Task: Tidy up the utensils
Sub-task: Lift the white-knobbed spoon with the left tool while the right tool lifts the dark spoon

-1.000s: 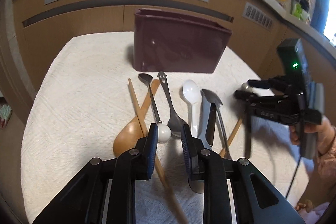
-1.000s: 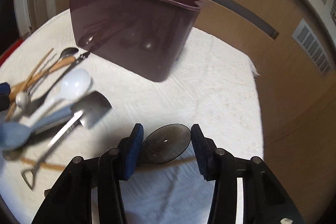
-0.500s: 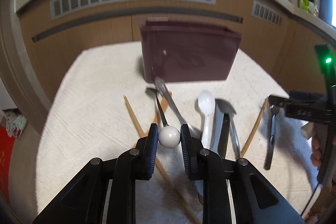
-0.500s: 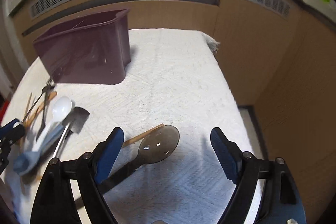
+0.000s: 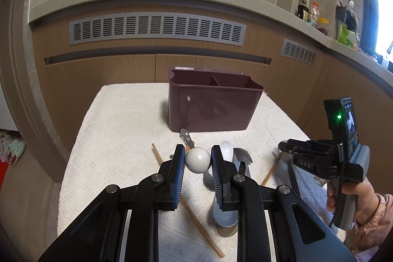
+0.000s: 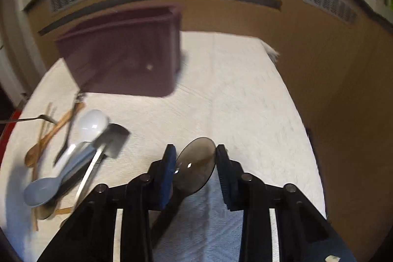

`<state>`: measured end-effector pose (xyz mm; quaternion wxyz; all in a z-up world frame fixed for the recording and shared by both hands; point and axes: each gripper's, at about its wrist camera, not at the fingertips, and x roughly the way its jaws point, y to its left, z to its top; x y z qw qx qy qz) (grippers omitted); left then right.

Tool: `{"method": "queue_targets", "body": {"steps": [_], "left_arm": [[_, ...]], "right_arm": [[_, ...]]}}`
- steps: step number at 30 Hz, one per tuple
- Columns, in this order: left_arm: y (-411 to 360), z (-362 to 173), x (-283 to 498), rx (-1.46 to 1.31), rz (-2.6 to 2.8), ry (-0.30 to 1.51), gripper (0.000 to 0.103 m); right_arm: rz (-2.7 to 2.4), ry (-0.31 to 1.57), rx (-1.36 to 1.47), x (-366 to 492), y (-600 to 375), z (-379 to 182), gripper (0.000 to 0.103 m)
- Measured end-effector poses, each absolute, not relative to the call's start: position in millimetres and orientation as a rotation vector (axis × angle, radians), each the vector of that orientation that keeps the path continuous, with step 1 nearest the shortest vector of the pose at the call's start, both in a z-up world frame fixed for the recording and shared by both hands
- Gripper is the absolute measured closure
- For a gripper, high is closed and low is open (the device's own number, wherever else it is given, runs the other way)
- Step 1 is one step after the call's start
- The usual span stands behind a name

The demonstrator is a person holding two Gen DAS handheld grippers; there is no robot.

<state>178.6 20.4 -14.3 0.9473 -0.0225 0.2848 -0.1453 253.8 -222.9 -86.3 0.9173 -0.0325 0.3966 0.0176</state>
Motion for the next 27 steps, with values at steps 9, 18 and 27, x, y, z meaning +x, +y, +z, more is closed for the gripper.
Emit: {"method": "queue_targets", "body": {"steps": [9, 18, 27], "left_arm": [[15.9, 9.6, 160.1, -0.037, -0.302, 0.528, 0.080], [25.9, 6.0, 159.6, -0.083, -0.286, 0.549, 0.080], [27.2, 7.0, 155.2, -0.081, -0.283, 0.556, 0.080]], "right_arm": [[0.173, 0.695, -0.108, 215.0, -224.1, -48.7, 0.098], [0.127, 0.888, 0.029, 237.9, -230.3, -86.1, 0.056], [0.128, 0.892, -0.045, 240.8, -205.5, -92.8, 0.073]]}}
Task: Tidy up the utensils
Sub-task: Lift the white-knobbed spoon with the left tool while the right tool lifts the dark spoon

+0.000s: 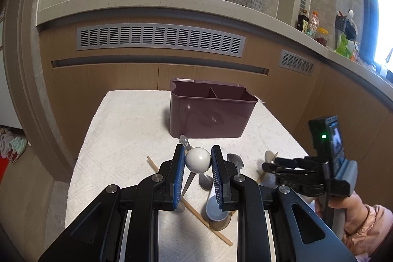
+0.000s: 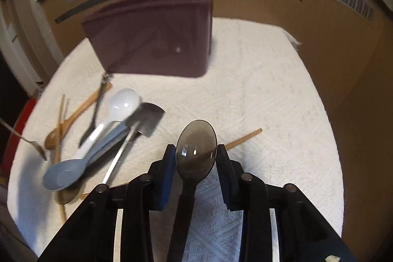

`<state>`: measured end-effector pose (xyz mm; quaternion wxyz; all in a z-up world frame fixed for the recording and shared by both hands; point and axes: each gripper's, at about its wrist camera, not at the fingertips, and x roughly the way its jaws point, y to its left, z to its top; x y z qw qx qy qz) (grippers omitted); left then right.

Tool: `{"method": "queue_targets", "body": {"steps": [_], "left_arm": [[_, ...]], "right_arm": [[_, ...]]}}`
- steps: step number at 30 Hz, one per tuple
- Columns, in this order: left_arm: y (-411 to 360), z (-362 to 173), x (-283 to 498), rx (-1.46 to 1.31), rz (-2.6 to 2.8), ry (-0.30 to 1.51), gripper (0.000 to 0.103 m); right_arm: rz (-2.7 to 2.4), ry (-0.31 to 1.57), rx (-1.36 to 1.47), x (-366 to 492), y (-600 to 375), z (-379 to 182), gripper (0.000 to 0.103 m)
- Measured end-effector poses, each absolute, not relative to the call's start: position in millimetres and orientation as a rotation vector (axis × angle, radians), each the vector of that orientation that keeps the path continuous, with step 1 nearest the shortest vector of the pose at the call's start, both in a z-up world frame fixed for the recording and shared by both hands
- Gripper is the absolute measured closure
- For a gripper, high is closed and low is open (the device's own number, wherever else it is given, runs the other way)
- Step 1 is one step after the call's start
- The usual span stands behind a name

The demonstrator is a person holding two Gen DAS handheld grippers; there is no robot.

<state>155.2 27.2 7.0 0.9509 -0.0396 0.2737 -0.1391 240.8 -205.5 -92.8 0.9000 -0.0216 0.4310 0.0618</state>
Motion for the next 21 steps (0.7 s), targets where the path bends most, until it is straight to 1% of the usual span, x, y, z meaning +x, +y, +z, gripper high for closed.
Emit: {"method": "queue_targets", "body": {"steps": [5, 9, 17, 19, 21], "left_arm": [[20.3, 15.7, 149.8, -0.078, -0.300, 0.542, 0.080], [15.2, 35.6, 151.4, -0.083, -0.321, 0.517, 0.081], [17.6, 137.2, 201.2, -0.125, -0.442, 0.393, 0.080], [17.8, 157.9, 217.2, -0.120, -0.427, 0.331, 0.080], [16.6, 169.5, 232.9, -0.112, -0.415, 0.290, 0.080]], "right_arm": [[0.159, 0.775, -0.072, 210.1, -211.9, -59.4, 0.073], [0.162, 0.649, -0.065, 189.2, -217.8, -20.5, 0.073], [0.164, 0.314, -0.110, 207.9, -211.7, 119.0, 0.073], [0.162, 0.243, -0.134, 218.9, -205.0, 144.8, 0.073], [0.146, 0.202, -0.156, 231.3, -197.8, 157.8, 0.073]]}}
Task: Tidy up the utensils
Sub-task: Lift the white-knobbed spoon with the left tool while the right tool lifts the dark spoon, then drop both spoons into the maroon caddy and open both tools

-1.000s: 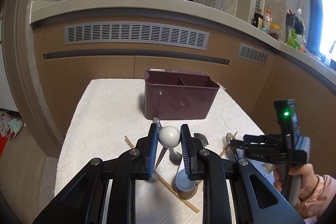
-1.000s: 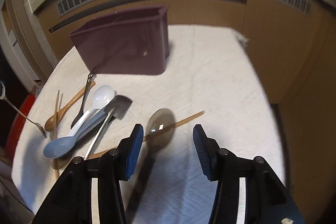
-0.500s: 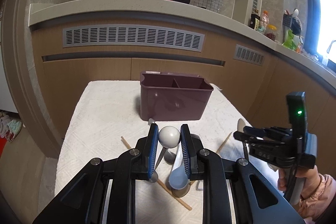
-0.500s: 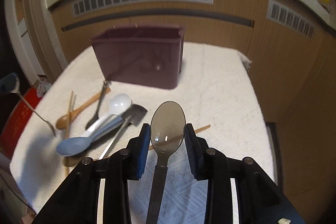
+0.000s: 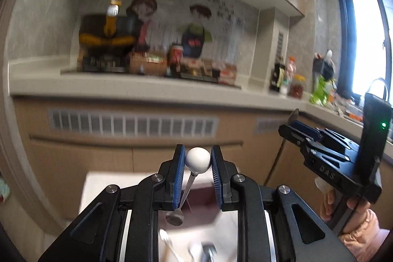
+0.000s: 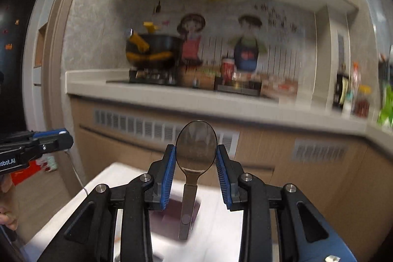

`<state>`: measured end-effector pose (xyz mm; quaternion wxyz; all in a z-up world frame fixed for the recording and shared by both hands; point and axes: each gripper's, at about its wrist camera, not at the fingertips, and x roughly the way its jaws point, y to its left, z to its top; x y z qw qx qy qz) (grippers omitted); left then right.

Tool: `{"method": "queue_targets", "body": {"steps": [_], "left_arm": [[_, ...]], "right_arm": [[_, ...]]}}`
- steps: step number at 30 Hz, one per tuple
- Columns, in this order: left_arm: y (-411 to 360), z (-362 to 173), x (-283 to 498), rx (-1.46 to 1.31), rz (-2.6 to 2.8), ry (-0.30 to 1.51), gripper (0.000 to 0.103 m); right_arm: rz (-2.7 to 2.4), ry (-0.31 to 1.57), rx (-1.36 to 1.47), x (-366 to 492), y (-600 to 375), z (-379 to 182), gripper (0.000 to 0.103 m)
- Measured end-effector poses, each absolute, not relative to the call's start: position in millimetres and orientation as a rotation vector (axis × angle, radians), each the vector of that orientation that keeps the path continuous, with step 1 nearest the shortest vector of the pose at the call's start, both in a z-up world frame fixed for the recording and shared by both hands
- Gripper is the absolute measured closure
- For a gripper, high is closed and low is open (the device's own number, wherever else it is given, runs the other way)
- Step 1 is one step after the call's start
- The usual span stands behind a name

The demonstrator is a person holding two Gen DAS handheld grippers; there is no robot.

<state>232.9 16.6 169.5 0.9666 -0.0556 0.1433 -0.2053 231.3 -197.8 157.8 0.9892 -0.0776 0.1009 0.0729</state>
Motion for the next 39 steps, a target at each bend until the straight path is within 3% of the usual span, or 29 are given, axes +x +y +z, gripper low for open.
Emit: {"method": "queue_targets", "body": {"steps": [8, 25, 26, 28, 31, 34, 37, 39], "left_arm": [[16.9, 156.4, 303.5, -0.167, -0.435, 0.332, 0.080], [-6.0, 27.0, 365.1, -0.190, -0.396, 0.613, 0.079], [-5.7, 24.2, 363.6, -0.191, -0.398, 0.620, 0.077], [-2.6, 23.4, 357.4, -0.200, -0.402, 0.614, 0.072], [4.5, 29.3, 340.7, -0.204, -0.386, 0.574, 0.055], [10.5, 34.3, 317.8, -0.177, -0.350, 0.536, 0.047], [20.2, 27.4, 293.9, -0.147, -0.303, 0.539, 0.036], [26.5, 19.1, 281.5, -0.134, -0.282, 0.559, 0.035]], "right_arm": [[0.147, 0.214, -0.156, 293.5, -183.4, 151.2, 0.073], [0.223, 0.570, -0.133, 367.9, -177.3, 1.7, 0.071], [0.222, 0.581, -0.142, 368.2, -176.5, -2.2, 0.067], [0.219, 0.582, -0.167, 363.5, -173.4, -6.5, 0.044], [0.195, 0.533, -0.204, 348.2, -172.7, -3.1, 0.029], [0.182, 0.499, -0.233, 327.4, -174.8, 3.5, 0.012], [0.169, 0.495, -0.264, 305.2, -175.9, 2.6, 0.003], [0.169, 0.522, -0.288, 296.9, -175.7, -1.5, 0.003]]}}
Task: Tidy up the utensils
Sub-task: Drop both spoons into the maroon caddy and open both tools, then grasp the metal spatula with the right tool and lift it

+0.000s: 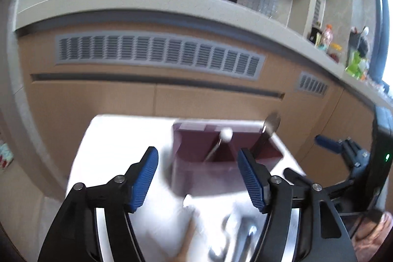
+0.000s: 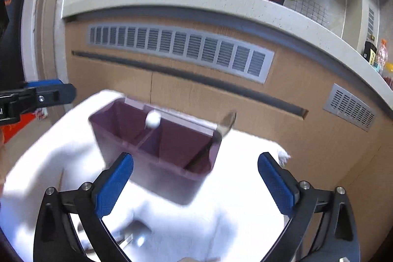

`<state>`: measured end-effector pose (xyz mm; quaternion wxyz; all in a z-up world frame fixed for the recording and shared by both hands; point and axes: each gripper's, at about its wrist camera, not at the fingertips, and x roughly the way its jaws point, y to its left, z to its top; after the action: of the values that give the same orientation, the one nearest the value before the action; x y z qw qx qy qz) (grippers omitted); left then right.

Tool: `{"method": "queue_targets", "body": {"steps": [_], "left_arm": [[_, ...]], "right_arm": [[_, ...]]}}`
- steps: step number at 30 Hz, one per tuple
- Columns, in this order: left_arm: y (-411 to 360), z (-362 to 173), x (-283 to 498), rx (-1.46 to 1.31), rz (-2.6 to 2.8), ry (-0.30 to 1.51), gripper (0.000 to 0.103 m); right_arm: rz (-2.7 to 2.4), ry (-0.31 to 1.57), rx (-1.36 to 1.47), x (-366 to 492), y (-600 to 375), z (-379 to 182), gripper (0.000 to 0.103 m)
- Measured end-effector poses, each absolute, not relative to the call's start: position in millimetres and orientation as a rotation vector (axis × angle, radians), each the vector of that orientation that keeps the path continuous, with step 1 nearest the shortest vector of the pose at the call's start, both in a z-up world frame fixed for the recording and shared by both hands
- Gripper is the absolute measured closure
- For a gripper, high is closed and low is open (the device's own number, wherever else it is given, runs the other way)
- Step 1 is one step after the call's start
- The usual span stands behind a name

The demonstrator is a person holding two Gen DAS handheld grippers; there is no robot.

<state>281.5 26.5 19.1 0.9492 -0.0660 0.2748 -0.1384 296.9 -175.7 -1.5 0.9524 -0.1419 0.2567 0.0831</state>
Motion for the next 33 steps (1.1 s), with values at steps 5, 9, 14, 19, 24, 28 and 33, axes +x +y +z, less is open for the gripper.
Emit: {"method": "queue_targets", "body": {"steps": [5, 9, 14, 19, 24, 28, 33], "left_arm": [[41.8, -20.6, 246.5, -0.135, -0.254, 0.658, 0.035], [48.6, -46.5, 224.0, -0.122, -0.221, 0.716, 0.035], [56.9, -72.0, 203.3, -0.117, -0.170, 0.775, 0.034], [62.2, -78.9, 197.5, -0.141, -0.150, 0.789, 0.033], [59.8, -78.2, 196.0, -0.144, -0.168, 0.785, 0.033], [55.6, -78.4, 197.0, -0.140, -0.177, 0.792, 0.033], [52.0, -77.8, 197.3, -0.131, -0.189, 0.797, 0.033]], "right_arm": [[0.150, 0.630, -0.333, 278.7, -171.4, -29.7, 0.002], [0.110, 0.665, -0.387, 267.5, -163.2, -54.7, 0.001], [0.128, 0.808, -0.294, 264.8, -158.4, -77.8, 0.001], [0.163, 0.890, -0.144, 265.3, -153.8, -94.4, 0.028], [0.115, 0.982, 0.067, 282.4, -158.9, -103.4, 0.057], [0.102, 1.011, 0.129, 289.4, -153.1, -105.7, 0.056], [0.092, 0.991, 0.079, 291.3, -144.1, -106.7, 0.072]]}}
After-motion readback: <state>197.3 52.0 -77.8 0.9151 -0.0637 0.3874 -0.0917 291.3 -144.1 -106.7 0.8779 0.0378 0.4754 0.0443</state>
